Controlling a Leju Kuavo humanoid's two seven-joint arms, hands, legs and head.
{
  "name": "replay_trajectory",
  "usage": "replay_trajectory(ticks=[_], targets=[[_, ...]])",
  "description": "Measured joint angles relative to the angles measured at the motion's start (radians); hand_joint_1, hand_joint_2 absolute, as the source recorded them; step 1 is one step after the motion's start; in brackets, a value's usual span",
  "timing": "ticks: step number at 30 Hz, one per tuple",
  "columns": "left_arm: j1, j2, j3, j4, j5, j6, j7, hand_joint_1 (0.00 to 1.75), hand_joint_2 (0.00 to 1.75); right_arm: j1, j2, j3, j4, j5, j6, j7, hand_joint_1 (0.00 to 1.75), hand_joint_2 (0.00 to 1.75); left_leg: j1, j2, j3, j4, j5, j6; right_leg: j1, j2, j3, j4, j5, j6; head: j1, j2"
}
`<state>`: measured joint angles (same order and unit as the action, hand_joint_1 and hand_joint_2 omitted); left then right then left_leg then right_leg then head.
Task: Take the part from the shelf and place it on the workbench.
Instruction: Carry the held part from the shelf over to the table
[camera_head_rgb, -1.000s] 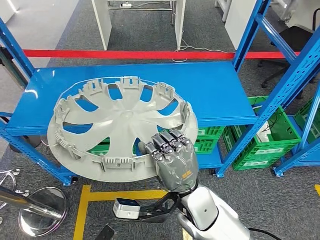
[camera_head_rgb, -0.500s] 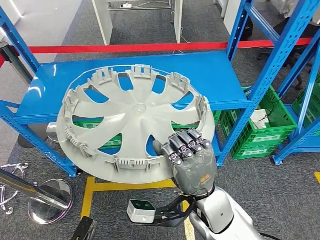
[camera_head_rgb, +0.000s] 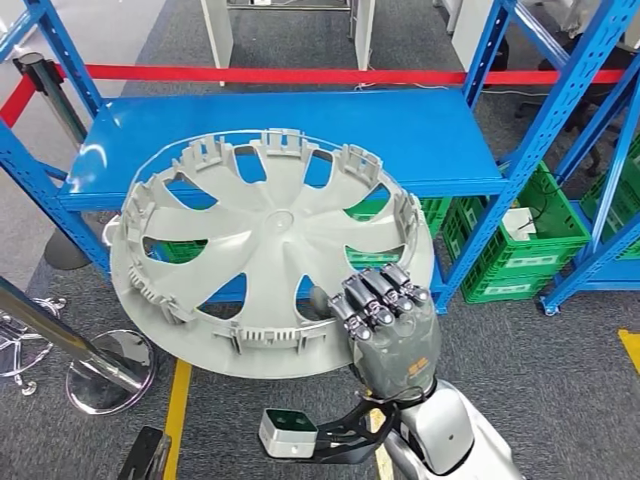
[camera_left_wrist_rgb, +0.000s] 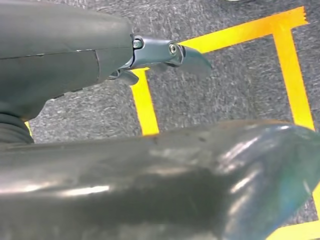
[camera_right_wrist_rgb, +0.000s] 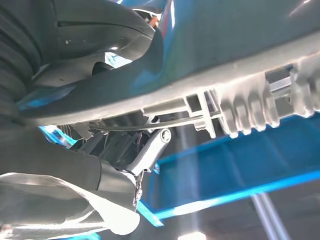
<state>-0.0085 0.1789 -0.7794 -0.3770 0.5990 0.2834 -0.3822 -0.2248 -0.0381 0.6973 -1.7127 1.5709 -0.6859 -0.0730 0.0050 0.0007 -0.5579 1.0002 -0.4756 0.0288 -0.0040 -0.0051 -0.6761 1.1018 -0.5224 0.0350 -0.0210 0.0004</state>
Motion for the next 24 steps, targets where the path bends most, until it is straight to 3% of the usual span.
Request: replay_trajectory(ticks=[2,3,4,5,7,9,11,13,14,15,17,18,19,20,21,22,24], targets=[[-0.005,-0.001,0.007,0.008,-0.010,-0.004,-0.001,0.00,0.00,0.000,0.000,0.000,0.000,0.000,0.000,-0.001,1.75,1.75,-0.003,0.000,-0.033,0.001,0.025,0.006,0.000,0.001,-0.028,0.129,-0.093,0.004,0.003,0.000],[-0.007,-0.002,0.010,0.012,-0.013,-0.005,-0.001,0.00,0.00,0.000,0.000,0.000,0.000,0.000,0.000,-0.001,1.75,1.75,-0.005,0.000,-0.050,0.001,0.038,0.006,0.001,0.001,-0.030,0.182,-0.109,0.004,0.004,0.000],[-0.008,-0.003,0.012,0.015,-0.015,-0.006,0.000,0.00,0.00,0.001,0.000,0.000,0.000,0.000,0.000,-0.001,1.75,1.75,-0.007,0.000,-0.065,0.002,0.051,0.006,0.001,0.002,-0.020,0.206,-0.099,0.002,0.004,0.000],[-0.009,-0.004,0.012,0.018,-0.015,-0.006,0.000,0.00,0.00,0.001,0.000,0.000,0.000,0.000,0.000,0.000,1.75,1.75,-0.009,0.000,-0.080,0.003,0.063,0.005,0.002,0.002,0.008,0.194,-0.071,-0.001,0.004,0.000],[-0.010,-0.006,0.012,0.023,-0.016,-0.007,0.000,0.00,0.00,0.000,0.000,0.000,-0.001,0.000,0.000,0.000,1.75,1.75,-0.012,0.000,-0.105,0.004,0.086,0.002,0.006,0.003,0.111,0.075,-0.024,-0.013,0.004,0.000],[-0.012,-0.009,0.013,0.026,-0.016,-0.007,0.000,0.00,0.00,-0.001,0.000,0.000,-0.005,0.000,0.000,0.000,1.75,1.75,-0.015,-0.001,-0.120,0.005,0.109,-0.004,0.010,0.005,0.220,-0.080,-0.037,-0.023,0.003,0.000],[-0.014,-0.010,0.013,0.029,-0.017,-0.007,-0.001,0.00,0.00,-0.001,0.000,0.000,-0.008,-0.001,0.000,0.000,1.75,1.75,-0.013,-0.002,-0.127,0.000,0.133,-0.014,0.015,0.006,0.250,-0.146,-0.052,-0.027,0.003,0.000],[-0.013,-0.010,0.013,0.034,-0.018,-0.007,-0.001,0.00,0.00,-0.002,0.000,0.000,-0.009,-0.001,0.000,0.000,1.75,1.75,-0.010,-0.003,-0.135,0.000,0.129,-0.026,0.012,0.002,0.232,-0.151,-0.032,-0.038,0.004,0.000],[-0.013,-0.010,0.013,0.036,-0.020,-0.007,-0.001,0.00,0.00,-0.002,0.000,0.000,-0.009,-0.001,0.000,-0.001,1.75,1.75,-0.009,-0.003,-0.143,0.020,0.098,-0.032,0.009,0.000,0.224,-0.152,-0.019,-0.046,0.002,0.000],[-0.013,-0.010,0.013,0.039,-0.022,-0.008,-0.001,0.00,0.00,-0.003,0.000,0.000,-0.009,0.000,0.000,-0.002,1.75,1.75,-0.007,-0.003,-0.155,0.062,0.049,-0.038,0.006,-0.003,0.215,-0.153,-0.006,-0.053,0.001,0.000],[-0.015,-0.010,0.013,0.042,-0.029,-0.011,-0.001,0.00,0.00,-0.003,0.000,0.000,-0.009,0.000,0.000,-0.003,1.75,1.75,-0.001,-0.003,-0.181,0.197,-0.051,-0.048,0.007,-0.005,0.187,-0.145,0.015,-0.057,-0.002,0.000],[-0.016,-0.009,0.013,0.044,-0.033,-0.014,0.000,0.00,0.00,-0.003,0.000,0.000,-0.009,0.000,0.000,-0.004,1.75,1.75,0.002,-0.003,-0.187,0.259,-0.074,-0.053,0.006,-0.006,0.170,-0.140,0.025,-0.056,-0.001,0.000],[-0.018,-0.010,0.013,0.046,-0.038,-0.017,0.001,0.00,0.00,-0.003,0.000,0.000,-0.009,0.000,0.000,-0.005,1.75,1.75,0.006,-0.003,-0.182,0.297,-0.073,-0.056,0.006,-0.007,0.152,-0.134,0.033,-0.055,-0.002,0.000],[-0.019,-0.010,0.013,0.047,-0.042,-0.021,0.002,0.00,0.00,-0.004,0.000,0.000,-0.009,0.000,0.000,-0.006,1.75,1.75,0.009,-0.003,-0.163,0.299,-0.054,-0.059,0.005,-0.007,0.135,-0.126,0.040,-0.052,-0.001,0.000],[-0.021,-0.010,0.013,0.049,-0.046,-0.025,0.003,0.00,0.00,-0.005,0.000,0.000,-0.009,0.000,0.000,-0.007,1.75,1.75,0.012,-0.003,-0.126,0.263,-0.028,-0.062,0.003,-0.008,0.118,-0.118,0.046,-0.049,-0.001,0.000],[-0.023,-0.010,0.014,0.050,-0.050,-0.030,0.004,0.00,0.00,-0.008,0.000,0.000,-0.009,0.000,0.000,-0.008,1.75,1.75,0.015,-0.003,-0.079,0.202,-0.012,-0.064,0.002,-0.008,0.104,-0.109,0.051,-0.045,-0.002,0.000],[-0.029,-0.009,0.014,0.054,-0.054,-0.041,0.005,0.00,0.00,-0.019,0.001,0.000,-0.008,0.000,0.000,-0.010,1.75,1.75,0.015,-0.005,0.004,0.071,-0.016,-0.062,0.004,-0.009,0.079,-0.093,0.060,-0.035,-0.003,0.000]])
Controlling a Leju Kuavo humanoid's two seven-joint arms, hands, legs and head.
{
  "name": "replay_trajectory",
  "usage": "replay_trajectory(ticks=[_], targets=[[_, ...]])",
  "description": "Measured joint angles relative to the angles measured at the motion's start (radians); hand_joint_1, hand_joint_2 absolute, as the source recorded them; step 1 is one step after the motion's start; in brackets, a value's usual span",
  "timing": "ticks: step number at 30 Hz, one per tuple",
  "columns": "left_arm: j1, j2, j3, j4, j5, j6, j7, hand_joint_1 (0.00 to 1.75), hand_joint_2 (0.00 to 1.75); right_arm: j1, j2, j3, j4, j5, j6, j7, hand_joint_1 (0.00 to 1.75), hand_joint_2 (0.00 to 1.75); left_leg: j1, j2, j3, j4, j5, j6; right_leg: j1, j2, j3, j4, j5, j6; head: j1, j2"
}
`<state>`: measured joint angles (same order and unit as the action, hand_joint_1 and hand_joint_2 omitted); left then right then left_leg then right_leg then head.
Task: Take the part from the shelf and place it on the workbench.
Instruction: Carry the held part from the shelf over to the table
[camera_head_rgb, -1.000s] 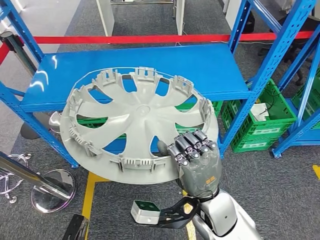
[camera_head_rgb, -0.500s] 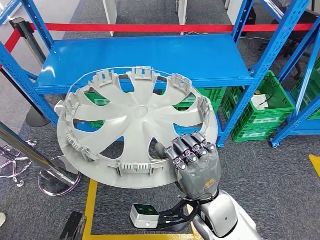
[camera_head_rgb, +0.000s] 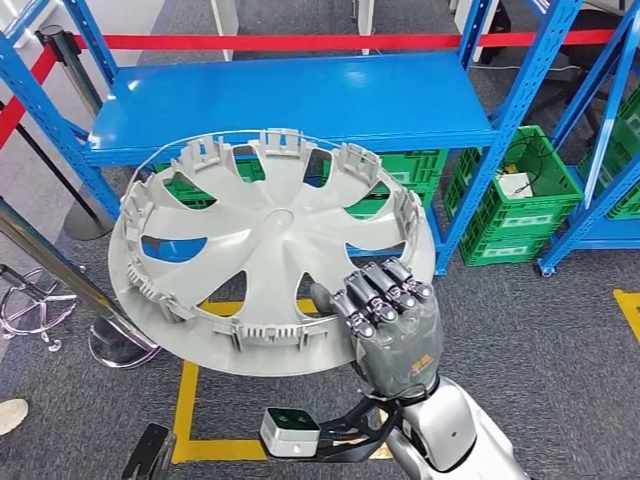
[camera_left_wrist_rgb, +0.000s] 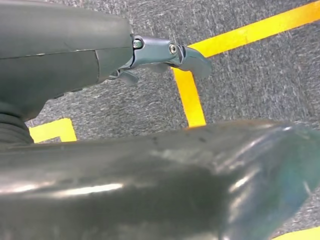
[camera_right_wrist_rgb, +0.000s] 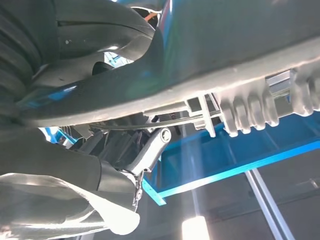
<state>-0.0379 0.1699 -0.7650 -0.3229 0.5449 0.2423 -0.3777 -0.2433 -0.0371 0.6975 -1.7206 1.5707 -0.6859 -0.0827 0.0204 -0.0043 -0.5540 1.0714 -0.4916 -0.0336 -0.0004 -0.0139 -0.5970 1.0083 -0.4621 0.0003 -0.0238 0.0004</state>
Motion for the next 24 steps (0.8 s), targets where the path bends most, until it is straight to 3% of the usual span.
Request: replay_trajectory(ticks=[2,4,6,8,9,10,11,12,14,16,17,19,20,21,24], targets=[[-0.006,0.002,0.002,0.006,-0.003,-0.015,0.000,0.00,0.00,-0.015,0.002,0.001,0.004,0.000,0.000,0.002,1.75,1.75,-0.005,-0.003,0.025,-0.056,-0.018,0.011,0.001,-0.001,-0.016,0.006,0.015,0.012,0.000,0.000],[-0.008,0.004,0.003,0.016,-0.006,-0.031,0.001,0.00,0.00,-0.029,0.005,0.002,0.013,0.000,0.000,0.010,1.75,1.75,-0.006,-0.001,0.017,-0.064,-0.009,0.027,-0.001,0.001,-0.029,0.012,0.015,0.024,0.000,0.000],[-0.012,0.006,0.006,0.026,-0.011,-0.045,0.001,0.00,0.00,-0.045,0.007,0.005,0.026,0.000,0.000,0.025,1.75,1.75,-0.005,0.002,0.004,-0.069,0.007,0.046,-0.003,0.006,-0.054,0.066,-0.039,0.033,0.003,0.000],[-0.018,0.008,0.009,0.034,-0.017,-0.054,0.001,0.00,0.00,-0.060,0.007,0.011,0.039,0.000,0.000,0.043,1.75,1.75,-0.008,0.003,-0.015,-0.068,0.023,0.057,-0.003,0.009,-0.092,0.192,-0.127,0.037,0.007,0.000],[-0.020,0.009,0.011,0.037,-0.020,-0.057,0.001,0.00,0.00,-0.066,0.007,0.014,0.044,0.000,0.000,0.052,1.75,1.75,-0.011,0.003,-0.026,-0.067,0.031,0.060,-0.003,0.009,-0.106,0.257,-0.158,0.037,0.008,0.000],[-0.022,0.009,0.014,0.041,-0.023,-0.059,0.001,0.00,0.00,-0.072,0.007,0.018,0.050,0.000,0.000,0.059,1.75,1.75,-0.014,0.003,-0.037,-0.066,0.039,0.061,-0.003,0.010,-0.108,0.295,-0.167,0.036,0.008,0.000],[-0.023,0.009,0.016,0.043,-0.026,-0.060,0.001,0.00,0.00,-0.077,0.007,0.022,0.055,0.000,0.000,0.066,1.75,1.75,-0.017,0.003,-0.048,-0.064,0.046,0.061,-0.002,0.010,-0.094,0.298,-0.156,0.032,0.008,0.000],[-0.024,0.009,0.018,0.045,-0.029,-0.061,0.001,0.00,0.00,-0.083,0.007,0.026,0.059,0.000,0.000,0.072,1.75,1.75,-0.020,0.003,-0.057,-0.063,0.053,0.061,0.000,0.010,-0.062,0.264,-0.128,0.027,0.008,0.000],[-0.026,0.007,0.020,0.047,-0.036,-0.062,0.001,0.00,0.00,-0.096,0.008,0.035,0.067,0.000,0.000,0.082,1.75,1.75,-0.026,0.002,-0.074,-0.059,0.067,0.060,0.006,0.011,0.033,0.126,-0.082,0.008,0.007,0.000],[-0.029,0.006,0.021,0.047,-0.041,-0.062,0.002,0.00,0.00,-0.112,0.008,0.043,0.072,0.000,0.000,0.091,1.75,1.75,-0.027,0.002,-0.086,-0.059,0.084,0.052,0.012,0.013,0.106,0.007,-0.077,-0.005,0.007,0.000],[-0.029,0.006,0.022,0.048,-0.044,-0.063,0.002,0.00,0.00,-0.118,0.008,0.047,0.074,0.000,0.000,0.096,1.75,1.75,-0.025,0.002,-0.092,-0.061,0.094,0.047,0.014,0.013,0.118,-0.019,-0.081,-0.007,0.007,0.000],[-0.030,0.006,0.022,0.049,-0.050,-0.063,0.006,0.00,0.00,-0.128,0.008,0.053,0.078,0.001,0.000,0.103,1.75,1.75,-0.022,0.001,-0.101,-0.066,0.108,0.035,0.014,0.011,0.112,-0.035,-0.064,-0.010,0.007,0.000],[-0.029,0.006,0.022,0.049,-0.053,-0.063,0.007,0.00,0.00,-0.132,0.008,0.056,0.080,0.001,0.000,0.106,1.75,1.75,-0.021,0.001,-0.108,-0.059,0.094,0.029,0.012,0.009,0.105,-0.039,-0.052,-0.014,0.007,0.000],[-0.029,0.005,0.022,0.050,-0.055,-0.063,0.009,0.00,0.00,-0.136,0.008,0.059,0.082,0.001,0.000,0.108,1.75,1.75,-0.020,0.001,-0.117,-0.035,0.062,0.023,0.009,0.007,0.096,-0.043,-0.039,-0.018,0.005,0.000],[-0.029,0.006,0.023,0.050,-0.061,-0.064,0.011,0.00,0.00,-0.141,0.008,0.066,0.089,0.001,0.000,0.112,1.75,1.75,-0.012,0.002,-0.157,0.145,-0.077,0.006,0.007,0.003,0.056,-0.034,-0.010,-0.026,0.002,0.000]])
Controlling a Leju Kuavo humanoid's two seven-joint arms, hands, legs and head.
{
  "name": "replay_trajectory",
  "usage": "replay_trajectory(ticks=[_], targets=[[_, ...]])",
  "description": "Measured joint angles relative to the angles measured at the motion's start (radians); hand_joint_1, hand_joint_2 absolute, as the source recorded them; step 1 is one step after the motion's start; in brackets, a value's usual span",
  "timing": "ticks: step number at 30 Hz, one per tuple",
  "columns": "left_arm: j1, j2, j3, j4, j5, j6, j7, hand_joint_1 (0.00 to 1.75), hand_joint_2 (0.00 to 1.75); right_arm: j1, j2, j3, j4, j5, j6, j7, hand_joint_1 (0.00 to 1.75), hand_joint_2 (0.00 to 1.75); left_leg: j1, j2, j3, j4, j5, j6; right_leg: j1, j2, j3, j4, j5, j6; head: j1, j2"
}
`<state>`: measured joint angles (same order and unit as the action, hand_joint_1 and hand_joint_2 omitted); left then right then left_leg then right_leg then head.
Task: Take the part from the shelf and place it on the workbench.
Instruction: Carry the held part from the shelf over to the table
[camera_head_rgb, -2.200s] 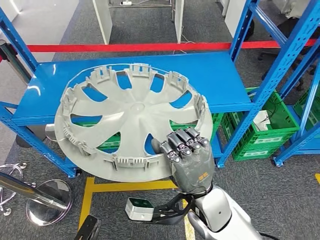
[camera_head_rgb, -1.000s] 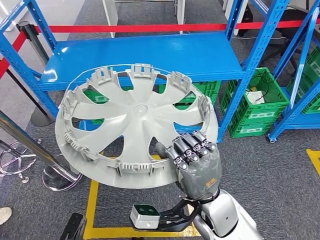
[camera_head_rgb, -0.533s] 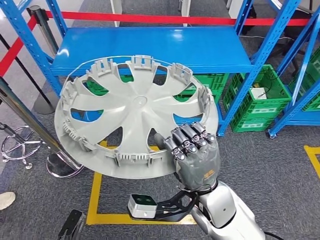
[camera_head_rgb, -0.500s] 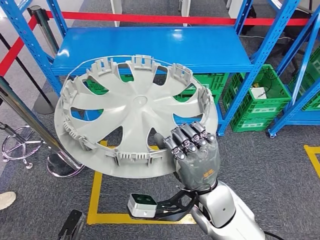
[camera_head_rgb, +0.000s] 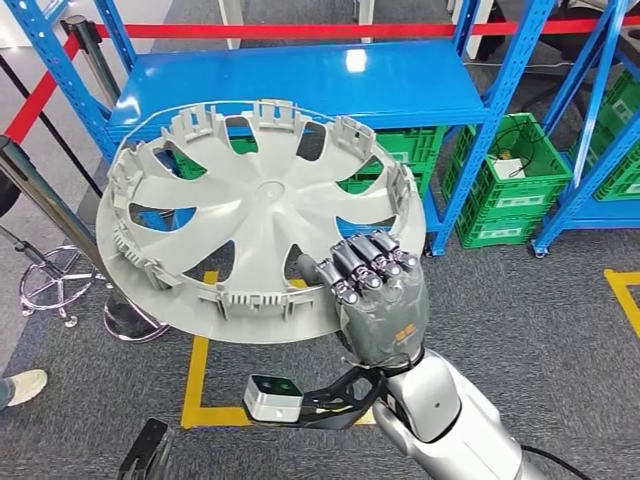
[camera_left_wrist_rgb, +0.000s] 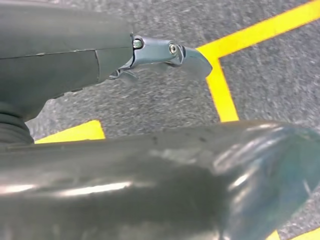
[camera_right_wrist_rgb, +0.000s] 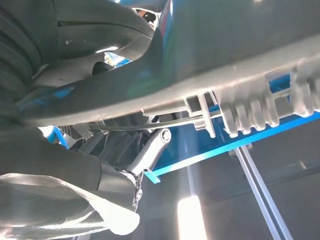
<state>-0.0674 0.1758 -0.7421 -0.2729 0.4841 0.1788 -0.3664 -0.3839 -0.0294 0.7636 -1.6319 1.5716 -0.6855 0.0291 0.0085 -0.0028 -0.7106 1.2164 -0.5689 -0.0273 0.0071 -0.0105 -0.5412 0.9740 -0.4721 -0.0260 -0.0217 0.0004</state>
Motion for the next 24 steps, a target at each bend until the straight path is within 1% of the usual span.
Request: replay_trajectory(ticks=[1,2,3,4,5,6,7,8,9,10,11,12,13,14,15,16,17,18,19,20,21,22,23,24], targets=[[0.000,0.000,0.000,0.000,-0.002,0.000,0.000,0.00,0.00,0.000,0.000,0.002,0.002,0.000,0.000,0.001,1.75,1.75,0.003,0.000,-0.006,0.055,-0.017,-0.005,0.000,-0.001,-0.016,0.007,0.007,0.001,0.000,0.000],[-0.001,0.000,0.000,0.000,-0.003,-0.001,0.000,0.00,0.00,-0.001,0.000,0.004,0.004,0.000,0.000,0.002,1.75,1.75,0.007,0.000,0.002,0.082,-0.009,-0.010,-0.001,-0.001,-0.033,0.016,0.014,0.004,0.000,0.000],[-0.002,0.000,0.000,0.000,-0.005,-0.001,0.000,0.00,0.00,-0.001,0.000,0.006,0.006,0.000,0.000,0.004,1.75,1.75,0.010,0.000,0.025,0.074,0.016,-0.014,-0.003,-0.001,-0.052,0.026,0.020,0.007,0.000,0.000],[-0.003,0.000,0.000,0.000,-0.006,-0.002,0.001,0.00,0.00,-0.001,0.000,0.008,0.006,0.000,0.000,0.005,1.75,1.75,0.014,0.000,0.064,0.032,0.044,-0.018,-0.005,-0.002,-0.069,0.038,0.025,0.012,0.000,0.000],[-0.005,0.000,0.000,0.000,-0.007,-0.003,0.001,0.00,0.00,-0.002,0.000,0.010,0.007,0.000,0.000,0.006,1.75,1.75,0.017,0.000,0.112,-0.031,0.056,-0.021,-0.006,-0.002,-0.086,0.050,0.029,0.017,-0.001,0.000],[-0.007,0.000,0.000,0.000,-0.008,-0.003,0.001,0.00,0.00,-0.003,0.000,0.011,0.007,0.000,0.000,0.007,1.75,1.75,0.017,-0.001,0.156,-0.098,0.053,-0.019,-0.006,-0.002,-0.098,0.060,0.033,0.022,0.000,0.000],[-0.009,0.000,0.000,0.000,-0.009,-0.003,0.002,0.00,0.00,-0.004,0.000,0.012,0.007,0.000,0.000,0.007,1.75,1.75,0.015,-0.002,0.185,-0.148,0.044,-0.014,-0.006,-0.002,-0.107,0.066,0.040,0.029,0.000,0.000],[-0.011,0.000,0.000,0.000,-0.010,-0.004,0.002,0.00,0.00,-0.005,0.000,0.013,0.007,0.000,0.000,0.008,1.75,1.75,0.011,-0.003,0.198,-0.176,0.033,-0.007,-0.006,-0.003,-0.113,0.068,0.049,0.034,0.000,0.000],[-0.011,0.001,0.000,0.000,-0.010,-0.004,0.002,0.00,0.00,-0.006,0.000,0.014,0.008,0.000,0.000,0.008,1.75,1.75,0.007,-0.003,0.198,-0.187,0.036,0.004,-0.007,-0.003,-0.117,0.066,0.059,0.040,0.000,0.000],[-0.010,0.000,0.000,0.000,-0.010,-0.005,0.003,0.00,0.00,-0.007,0.000,0.016,0.009,0.000,0.000,0.008,1.75,1.75,0.007,-0.001,0.187,-0.187,0.046,0.014,-0.009,-0.003,-0.122,0.064,0.066,0.045,0.000,0.000],[-0.010,0.000,0.000,0.000,-0.010,-0.005,0.003,0.00,0.00,-0.007,-0.001,0.017,0.010,0.000,0.000,0.008,1.75,1.75,0.007,0.001,0.177,-0.189,0.058,0.024,-0.010,-0.001,-0.130,0.067,0.059,0.050,0.000,0.000],[-0.011,0.001,0.001,0.000,-0.011,-0.006,0.003,0.00,0.00,-0.007,-0.001,0.018,0.011,0.000,0.000,0.008,1.75,1.75,0.008,0.003,0.163,-0.192,0.071,0.034,-0.011,0.001,-0.141,0.083,0.031,0.054,0.001,0.000],[-0.012,0.000,0.001,0.000,-0.012,-0.006,0.003,0.00,0.00,-0.007,-0.002,0.018,0.012,0.000,0.000,0.008,1.75,1.75,0.010,0.005,0.148,-0.193,0.086,0.042,-0.012,0.003,-0.155,0.117,-0.015,0.057,0.002,0.000],[-0.013,0.000,0.001,0.000,-0.013,-0.007,0.003,0.00,0.00,-0.008,-0.002,0.019,0.013,-0.001,0.000,0.008,1.75,1.75,0.009,0.006,0.131,-0.193,0.099,0.048,-0.012,0.005,-0.170,0.171,-0.070,0.060,0.004,0.000],[-0.013,0.000,0.001,0.000,-0.014,-0.007,0.003,0.00,0.00,-0.008,-0.003,0.020,0.014,-0.001,0.000,0.008,1.75,1.75,0.008,0.006,0.113,-0.193,0.114,0.050,-0.012,0.006,-0.181,0.237,-0.118,0.062,0.005,0.000],[-0.013,0.000,0.001,0.000,-0.015,-0.007,0.003,0.00,0.00,-0.008,-0.003,0.021,0.015,-0.001,0.000,0.009,1.75,1.75,0.007,0.006,0.095,-0.192,0.128,0.051,-0.012,0.007,-0.186,0.297,-0.142,0.062,0.006,0.000],[-0.013,0.000,0.001,0.000,-0.016,-0.007,0.003,0.00,0.00,-0.008,-0.004,0.022,0.017,-0.001,0.000,0.009,1.75,1.75,0.006,0.006,0.078,-0.191,0.141,0.050,-0.012,0.007,-0.182,0.339,-0.142,0.063,0.006,0.000],[-0.013,0.000,0.001,0.000,-0.016,-0.007,0.003,0.00,0.00,-0.008,-0.004,0.023,0.019,-0.001,0.000,0.009,1.75,1.75,0.006,0.006,0.060,-0.191,0.155,0.048,-0.011,0.007,-0.164,0.351,-0.118,0.061,0.006,0.000],[-0.013,0.000,0.001,0.000,-0.017,-0.007,0.003,0.00,0.00,-0.009,-0.005,0.024,0.020,-0.001,0.000,0.010,1.75,1.75,0.006,0.006,0.044,-0.190,0.168,0.046,-0.011,0.007,-0.128,0.328,-0.085,0.059,0.006,0.000],[-0.013,0.000,0.001,0.000,-0.017,-0.008,0.003,0.00,0.00,-0.010,-0.005,0.026,0.021,-0.001,0.000,0.011,1.75,1.75,0.006,0.006,0.030,-0.190,0.181,0.043,-0.011,0.007,-0.076,0.273,-0.064,0.055,0.006,0.000],[-0.013,-0.001,0.001,0.000,-0.018,-0.008,0.003,0.00,0.00,-0.012,-0.005,0.027,0.021,-0.001,0.000,0.011,1.75,1.75,0.005,0.006,0.018,-0.189,0.194,0.039,-0.009,0.008,-0.010,0.191,-0.062,0.052,0.006,0.000],[-0.012,-0.002,0.001,0.000,-0.020,-0.008,0.003,0.00,0.00,-0.016,-0.005,0.029,0.021,-0.002,0.000,0.012,1.75,1.75,0.004,0.005,0.009,-0.190,0.207,0.034,-0.008,0.008,0.048,0.111,-0.078,0.048,0.005,0.000],[-0.012,-0.002,0.001,0.000,-0.021,-0.008,0.003,0.00,0.00,-0.019,-0.006,0.030,0.022,-0.002,0.000,0.012,1.75,1.75,0.004,0.005,0.005,-0.192,0.221,0.029,-0.005,0.009,0.084,0.051,-0.096,0.046,0.006,0.000],[-0.011,-0.002,0.001,0.000,-0.022,-0.008,0.004,0.00,0.00,-0.022,-0.006,0.031,0.022,-0.002,0.000,0.012,1.75,1.75,0.005,0.005,0.003,-0.198,0.235,0.023,-0.003,0.010,0.100,0.017,-0.107,0.044,0.007,0.000]])
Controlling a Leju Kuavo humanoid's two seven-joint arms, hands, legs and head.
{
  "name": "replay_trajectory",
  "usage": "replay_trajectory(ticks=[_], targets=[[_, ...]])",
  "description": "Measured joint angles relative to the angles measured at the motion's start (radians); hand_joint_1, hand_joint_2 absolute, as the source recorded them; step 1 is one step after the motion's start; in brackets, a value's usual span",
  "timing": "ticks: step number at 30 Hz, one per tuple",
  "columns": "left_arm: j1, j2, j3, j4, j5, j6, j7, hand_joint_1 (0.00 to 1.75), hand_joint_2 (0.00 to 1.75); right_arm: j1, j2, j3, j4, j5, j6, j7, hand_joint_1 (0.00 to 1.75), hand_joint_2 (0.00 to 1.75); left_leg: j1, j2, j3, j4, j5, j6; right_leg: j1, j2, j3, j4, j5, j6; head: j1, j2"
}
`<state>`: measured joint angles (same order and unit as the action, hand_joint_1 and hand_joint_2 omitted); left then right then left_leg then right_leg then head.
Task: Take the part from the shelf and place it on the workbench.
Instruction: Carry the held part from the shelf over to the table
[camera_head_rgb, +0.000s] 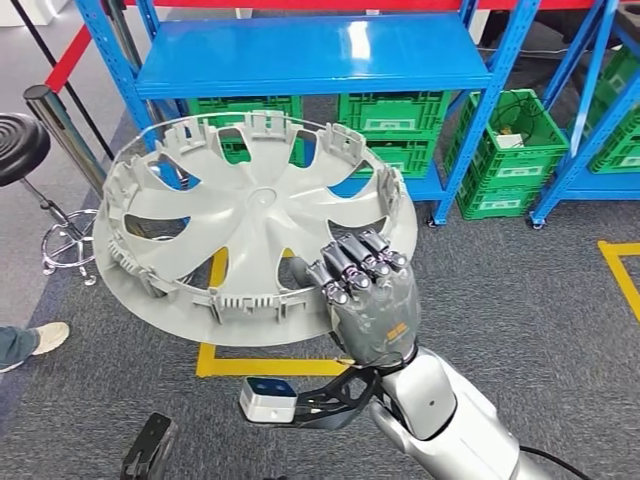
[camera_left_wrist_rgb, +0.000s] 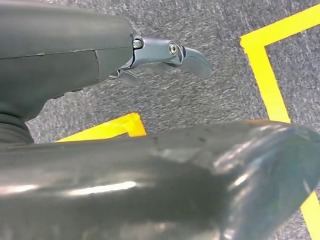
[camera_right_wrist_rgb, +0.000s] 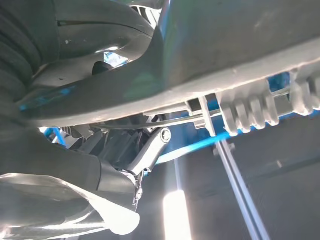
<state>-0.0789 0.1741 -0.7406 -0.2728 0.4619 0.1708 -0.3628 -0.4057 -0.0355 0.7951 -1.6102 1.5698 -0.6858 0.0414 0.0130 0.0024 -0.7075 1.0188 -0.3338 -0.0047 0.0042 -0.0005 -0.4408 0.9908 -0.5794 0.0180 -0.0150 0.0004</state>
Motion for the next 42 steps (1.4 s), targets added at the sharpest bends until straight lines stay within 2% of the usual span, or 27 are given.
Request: replay_trajectory(ticks=[2,3,4,6,7,8,9,10,11,12,13,14,15,17,18,19,21,23,24,25,27,29,33,34,37,38,42], targets=[[0.003,0.001,0.000,0.000,-0.002,0.000,0.001,0.00,0.00,-0.004,-0.001,0.002,0.000,0.000,0.000,0.001,1.75,1.75,0.003,-0.001,-0.004,-0.011,0.014,-0.013,0.000,-0.001,-0.019,-0.007,0.016,-0.011,0.001,0.000],[0.005,0.001,0.000,0.000,-0.002,0.001,0.002,0.00,0.00,-0.007,-0.001,0.003,0.000,0.001,0.000,0.002,1.75,1.75,0.003,-0.002,-0.010,0.000,-0.010,-0.018,-0.001,-0.003,-0.029,-0.009,0.029,-0.020,-0.001,0.000],[0.007,0.001,0.000,0.000,-0.003,0.001,0.002,0.00,0.00,-0.009,-0.001,0.004,0.000,0.001,0.000,0.002,1.75,1.75,0.004,-0.002,-0.019,0.030,-0.055,-0.021,-0.003,-0.005,-0.040,-0.011,0.044,-0.029,-0.004,0.000],[0.008,0.000,0.000,0.000,-0.004,0.001,0.003,0.00,0.00,-0.010,-0.001,0.005,0.000,0.001,0.000,0.002,1.75,1.75,0.006,-0.002,-0.037,0.150,-0.170,-0.026,-0.002,-0.006,-0.068,-0.008,0.072,-0.040,-0.008,0.000],[0.008,0.000,0.000,0.000,-0.006,0.001,0.003,0.00,0.00,-0.010,-0.001,0.005,0.000,0.001,0.000,0.001,1.75,1.75,0.006,-0.002,-0.044,0.219,-0.200,-0.028,0.000,-0.006,-0.085,-0.005,0.085,-0.041,-0.009,0.000],[0.008,0.000,0.000,0.000,-0.008,0.001,0.004,0.00,0.00,-0.010,-0.001,0.005,0.000,0.001,0.000,0.000,1.75,1.75,0.006,-0.002,-0.044,0.274,-0.201,-0.029,0.002,-0.006,-0.105,-0.001,0.097,-0.041,-0.009,0.000],[0.008,0.000,0.000,0.000,-0.010,0.001,0.006,0.00,0.00,-0.010,-0.001,0.005,0.000,0.002,0.000,-0.001,1.75,1.75,0.006,-0.002,-0.035,0.303,-0.177,-0.029,0.004,-0.006,-0.125,0.003,0.107,-0.041,-0.010,0.000],[0.009,0.000,0.000,0.000,-0.012,0.001,0.008,0.00,0.00,-0.010,-0.001,0.005,0.000,0.002,0.000,-0.002,1.75,1.75,0.006,-0.002,-0.012,0.298,-0.142,-0.026,0.005,-0.006,-0.143,0.008,0.117,-0.040,-0.010,0.000],[0.009,0.000,0.000,0.000,-0.014,0.001,0.010,0.00,0.00,-0.010,-0.001,0.005,0.000,0.001,0.000,-0.003,1.75,1.75,0.004,-0.003,0.029,0.258,-0.118,-0.022,0.005,-0.006,-0.160,0.014,0.126,-0.037,-0.010,0.000],[0.008,0.000,0.000,0.000,-0.016,0.001,0.011,0.00,0.00,-0.010,-0.001,0.005,0.000,0.001,0.000,-0.004,1.75,1.75,0.002,-0.002,0.084,0.188,-0.120,-0.015,0.007,-0.006,-0.173,0.020,0.133,-0.034,-0.010,0.000],[0.007,0.000,0.001,0.000,-0.018,0.001,0.011,0.00,0.00,-0.010,-0.002,0.005,0.000,0.001,0.000,-0.004,1.75,1.75,0.000,-0.002,0.140,0.109,-0.142,-0.009,0.008,-0.006,-0.181,0.024,0.139,-0.030,-0.009,0.000],[0.007,0.000,0.001,0.000,-0.020,0.001,0.012,0.00,0.00,-0.011,-0.002,0.005,0.000,0.001,0.000,-0.004,1.75,1.75,-0.004,-0.002,0.183,0.043,-0.168,-0.004,0.008,-0.007,-0.187,0.028,0.146,-0.025,-0.009,0.000],[0.006,0.001,0.001,0.000,-0.023,0.002,0.012,0.00,0.00,-0.011,-0.002,0.005,0.000,0.001,0.000,-0.004,1.75,1.75,-0.007,-0.002,0.207,0.001,-0.189,0.000,0.007,-0.008,-0.190,0.029,0.153,-0.020,-0.009,0.000],[0.007,0.000,0.002,0.000,-0.029,0.001,0.015,0.00,0.00,-0.012,-0.003,0.006,0.000,0.001,0.000,-0.004,1.75,1.75,-0.009,0.000,0.209,-0.020,-0.184,0.009,0.003,-0.008,-0.195,0.029,0.162,-0.008,-0.009,0.000],[0.008,0.000,0.002,0.000,-0.031,0.001,0.016,0.00,0.00,-0.013,-0.003,0.006,0.000,0.001,0.000,-0.003,1.75,1.75,-0.008,0.001,0.205,-0.024,-0.175,0.016,0.002,-0.006,-0.204,0.039,0.152,-0.002,-0.008,0.000],[0.009,-0.001,0.003,0.000,-0.034,0.000,0.017,0.00,0.00,-0.014,-0.004,0.006,0.001,0.001,0.000,-0.001,1.75,1.75,-0.005,0.003,0.199,-0.028,-0.164,0.022,0.001,-0.004,-0.218,0.067,0.128,0.005,-0.005,0.000],[0.009,-0.001,0.005,0.000,-0.038,-0.003,0.017,0.00,0.00,-0.016,-0.008,0.008,0.004,0.001,0.000,0.004,1.75,1.75,-0.003,0.004,0.178,-0.030,-0.146,0.029,-0.004,-0.002,-0.267,0.183,0.052,0.016,-0.001,0.000],[0.012,-0.001,0.006,0.000,-0.042,-0.006,0.017,0.00,0.00,-0.017,-0.011,0.012,0.009,0.001,0.000,0.009,1.75,1.75,-0.003,0.004,0.158,-0.028,-0.132,0.029,-0.007,-0.002,-0.301,0.294,0.001,0.024,-0.001,0.000],[0.013,-0.001,0.006,0.000,-0.043,-0.006,0.017,0.00,0.00,-0.017,-0.013,0.014,0.012,0.001,0.000,0.012,1.75,1.75,-0.003,0.004,0.150,-0.028,-0.126,0.027,-0.008,-0.002,-0.293,0.301,0.002,0.026,-0.001,0.000],[0.014,-0.002,0.006,0.000,-0.044,-0.007,0.017,0.00,0.00,-0.017,-0.014,0.016,0.015,0.001,0.000,0.014,1.75,1.75,-0.002,0.004,0.145,-0.027,-0.121,0.024,-0.010,-0.002,-0.263,0.265,0.021,0.026,-0.001,0.000],[0.015,-0.002,0.006,0.000,-0.046,-0.008,0.017,0.00,0.00,-0.020,-0.016,0.020,0.017,0.000,0.000,0.018,1.75,1.75,-0.002,0.004,0.138,-0.025,-0.116,0.017,-0.012,-0.002,-0.168,0.123,0.070,0.025,-0.001,0.000],[0.014,-0.002,0.010,0.000,-0.047,-0.009,0.018,0.00,0.00,-0.027,-0.017,0.025,0.018,0.001,0.000,0.020,1.75,1.75,-0.005,0.004,0.130,-0.020,-0.110,0.007,-0.011,0.000,-0.110,0.026,0.087,0.017,-0.002,0.000],[0.016,-0.003,0.020,0.000,-0.050,-0.010,0.019,0.00,0.00,-0.031,-0.019,0.030,0.021,0.001,0.000,0.028,1.75,1.75,-0.004,0.003,0.119,-0.016,-0.102,-0.011,-0.006,0.001,-0.112,0.014,0.092,-0.006,-0.003,0.000],[0.016,-0.002,0.021,0.000,-0.052,-0.010,0.019,0.00,0.00,-0.031,-0.020,0.031,0.021,0.001,0.000,0.030,1.75,1.75,-0.003,0.003,0.118,-0.016,-0.100,-0.005,-0.006,0.000,-0.113,0.013,0.094,-0.009,-0.005,0.000],[0.016,0.000,0.024,0.000,-0.054,-0.010,0.021,0.00,0.00,-0.032,-0.020,0.035,0.023,0.001,0.000,0.033,1.75,1.75,-0.003,0.003,0.114,-0.018,-0.093,0.031,-0.003,0.000,-0.118,0.014,0.097,-0.014,-0.008,0.000],[0.016,0.000,0.024,0.000,-0.054,-0.010,0.021,0.00,0.00,-0.032,-0.020,0.036,0.023,0.001,0.000,0.034,1.75,1.75,-0.003,0.003,0.114,-0.019,-0.091,0.034,-0.002,0.000,-0.119,0.015,0.099,-0.016,-0.008,0.000],[0.016,0.001,0.024,0.000,-0.058,-0.012,0.022,0.00,0.00,-0.029,-0.020,0.041,0.023,0.002,0.000,0.042,1.75,1.75,0.000,0.003,0.113,-0.023,-0.081,0.021,0.003,-0.001,-0.123,0.016,0.103,-0.022,-0.008,0.000]])
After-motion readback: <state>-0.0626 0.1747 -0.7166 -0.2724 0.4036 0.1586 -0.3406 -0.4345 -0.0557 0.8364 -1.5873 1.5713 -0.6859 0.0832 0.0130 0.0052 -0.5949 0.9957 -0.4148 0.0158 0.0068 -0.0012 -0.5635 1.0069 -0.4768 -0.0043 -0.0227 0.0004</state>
